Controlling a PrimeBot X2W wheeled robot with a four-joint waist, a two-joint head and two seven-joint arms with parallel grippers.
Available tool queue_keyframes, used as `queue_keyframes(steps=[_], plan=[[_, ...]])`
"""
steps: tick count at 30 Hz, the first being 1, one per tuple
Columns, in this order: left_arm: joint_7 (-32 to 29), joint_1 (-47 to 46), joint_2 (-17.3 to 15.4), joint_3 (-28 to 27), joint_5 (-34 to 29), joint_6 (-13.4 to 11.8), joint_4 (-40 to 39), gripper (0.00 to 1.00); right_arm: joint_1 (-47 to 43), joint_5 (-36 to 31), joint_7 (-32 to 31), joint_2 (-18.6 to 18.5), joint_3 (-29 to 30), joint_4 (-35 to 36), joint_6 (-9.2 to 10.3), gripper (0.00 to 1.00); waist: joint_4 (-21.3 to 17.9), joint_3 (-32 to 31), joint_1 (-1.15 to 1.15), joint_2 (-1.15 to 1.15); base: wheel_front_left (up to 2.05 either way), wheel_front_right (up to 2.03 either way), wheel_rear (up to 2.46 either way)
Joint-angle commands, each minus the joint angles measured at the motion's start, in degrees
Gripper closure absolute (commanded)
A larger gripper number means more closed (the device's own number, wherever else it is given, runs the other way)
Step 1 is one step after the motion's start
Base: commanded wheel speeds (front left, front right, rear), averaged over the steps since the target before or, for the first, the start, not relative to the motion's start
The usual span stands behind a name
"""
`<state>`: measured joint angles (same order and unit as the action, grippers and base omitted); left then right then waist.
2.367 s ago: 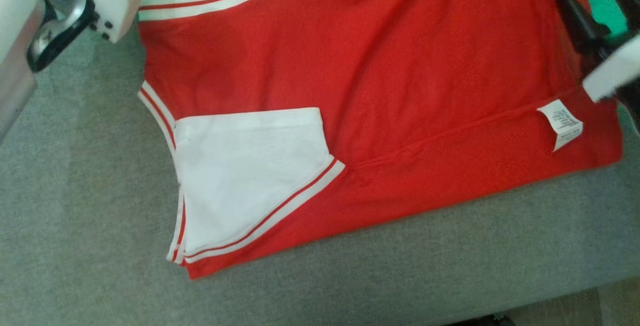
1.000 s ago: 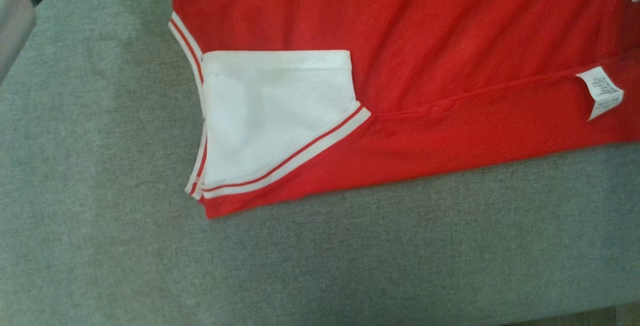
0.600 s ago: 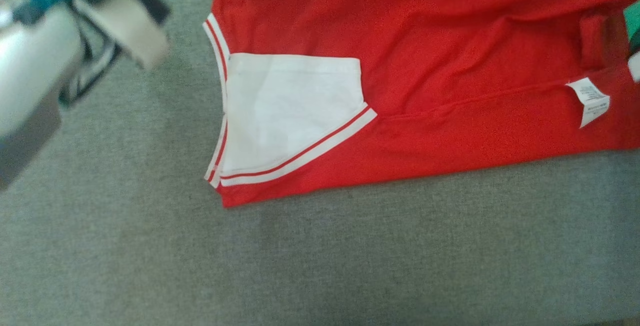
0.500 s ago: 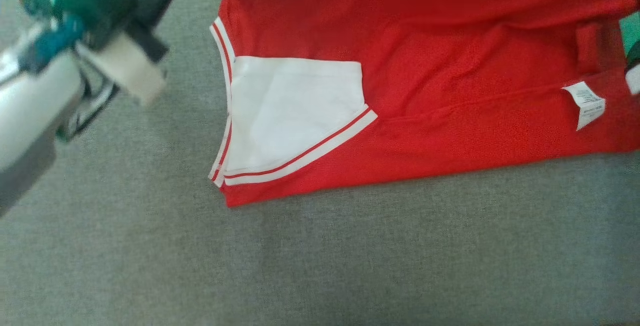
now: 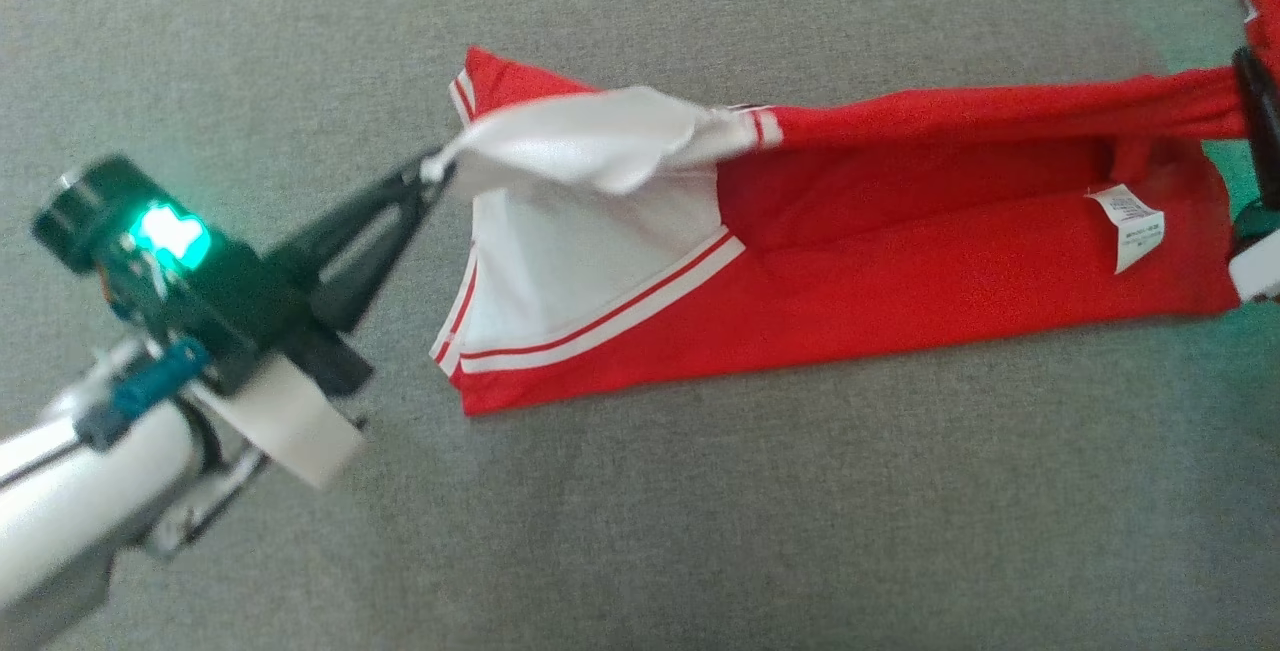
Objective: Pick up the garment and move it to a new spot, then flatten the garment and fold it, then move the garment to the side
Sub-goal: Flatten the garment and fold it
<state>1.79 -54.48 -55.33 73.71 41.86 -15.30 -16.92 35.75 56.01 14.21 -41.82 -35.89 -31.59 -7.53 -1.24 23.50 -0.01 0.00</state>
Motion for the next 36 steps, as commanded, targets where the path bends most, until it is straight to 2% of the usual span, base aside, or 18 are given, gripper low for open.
queue_keyframes(steps=[1, 2, 4, 5, 6, 7, 8, 9, 10, 14, 15, 20, 22, 25, 27, 29, 36], plan=[[-0.31, 0.12, -2.64, -2.5, -0.02, -1.12, -1.75, 1.0, -2.5, -0.54, 0.66, -0.93, 0.63, 0.74, 0.04, 1.0, 0.03, 0.01, 0.01, 0.0, 0.0, 0.0, 0.0], [-0.34, 1.08, -2.45, -2.3, -0.05, -1.79, -2.29, 1.0, -3.1, -0.94, 0.67, -0.53, 0.97, 0.72, 0.04, 0.98, 0.04, 0.02, 0.01, 0.0, 0.0, 0.0, 0.0], [-0.14, 3.08, -1.7, -1.94, -0.07, -2.95, -2.79, 1.0, -4.12, -1.82, 0.69, 0.47, 1.49, 0.42, 0.04, 0.86, 0.05, 0.13, 0.01, 0.0, 0.0, 0.0, 0.0], [0.19, 3.99, -1.19, -1.82, -0.16, -3.59, -2.66, 1.0, -4.55, -2.41, 0.69, 0.95, 1.66, 0.2, 0.04, 0.75, 0.05, 0.2, 0.01, 0.0, 0.0, 0.0, 0.0], [0.7, 4.82, -0.56, -1.74, -0.25, -4.3, -2.29, 1.0, -4.91, -3.02, 0.7, 1.43, 1.95, -0.08, 0.04, 0.58, 0.06, 0.25, 0.01, 0.0, 0.0, 0.0, 0.0], [1.31, 5.62, 0.16, -1.68, -0.34, -5.06, -1.7, 0.93, -5.21, -3.52, 0.71, 2.03, 2.44, -0.51, 0.04, 0.0, 0.07, 0.3, 0.01, 0.0, 0.0, 0.0, 0.0], [2.09, 6.41, 1.0, -1.65, -0.42, -5.89, -0.95, 0.7, -5.4, -3.95, 0.72, 2.73, 3.05, -0.97, 0.04, 0.0, 0.06, 0.33, 0.01, 0.0, 0.0, 0.0, 0.0], [2.99, 7.22, 1.97, -1.67, -0.26, -6.7, -0.18, 0.16, -5.58, -4.43, 0.73, 3.38, 3.68, -1.34, 0.04, 0.0, 0.04, 0.31, 0.01, 0.0, 0.0, 0.0, 0.0], [3.98, 8.14, 3.08, -1.78, 0.22, -7.49, 0.53, 0.0, -5.83, -4.9, 0.74, 3.98, 4.36, -1.66, 0.04, 0.0, 0.03, 0.27, 0.01, 0.0, 0.0, 0.0, 0.0], [9.34, 12.1, 7.53, -3.79, 2.33, -11.93, 4.22, 0.0, -7.84, -7.67, 0.77, 5.82, 9.74, -1.14, 0.04, 0.0, -0.03, -0.39, 0.01, 0.0, 0.0, 0.0, 0.0], [9.34, 12.1, 7.53, -3.79, 2.33, -11.93, 4.22, 0.0, -7.84, -7.67, 0.77, 5.82, 9.74, -1.14, 0.04, 0.0, -0.03, -0.39, 0.01, 0.0, 0.0, 0.0, 0.0], [13.05, 18.97, 14.51, -10.51, 2.81, -19.37, 8.91, 0.0, -15.5, -12.89, 0.77, 10.19, 21.22, 2.55, 0.04, 0.0, 0.39, -2.33, 0.01, 0.0, 0.0, 0.0, 0.0], [13.16, 22.18, 17.74, -14.56, -0.09, -21.43, 9.19, 0.0, -19.32, -14.96, 0.78, 12.79, 24.91, 4.58, 0.04, 0.0, 0.68, -3.19, 0.01, 0.0, 0.0, 0.0, 0.0], [13.19, 27.81, 22.29, -20.12, -5.93, -23.2, 9.51, 0.0, -23.93, -16.98, 0.78, 16.31, 29.39, 7.3, 0.04, 0.0, 1.41, -4.42, 0.01, 0.0, 0.0, 0.0, 0.0], [13.19, 31.39, 25.29, -23.59, -9.65, -23.41, 9.52, 0.0, -25.76, -18.07, 0.78, 18.0, 31.72, 8.32, 0.04, 0.0, 1.98, -5.03, 0.01, 0.0, 0.0, 0.0, 0.0], [13.2, 34.51, 28.29, -26.31, -12.76, -22.54, 9.42, 0.0, -26.61, -19.12, 0.78, 19.1, 33.6, 8.57, 0.04, 0.0, 2.79, -5.59, 0.01, 0.0, 0.0, 0.0, 0.0], [13.2, 40.51, 35.12, -32.1, -21.05, -16.51, 11.27, 0.0, -24.82, -20.99, -1.09, 20.27, 37.86, 4.0, 0.04, 0.0, 5.69, -6.78, 0.01, 0.0, 0.0, 0.0, 0.0]])
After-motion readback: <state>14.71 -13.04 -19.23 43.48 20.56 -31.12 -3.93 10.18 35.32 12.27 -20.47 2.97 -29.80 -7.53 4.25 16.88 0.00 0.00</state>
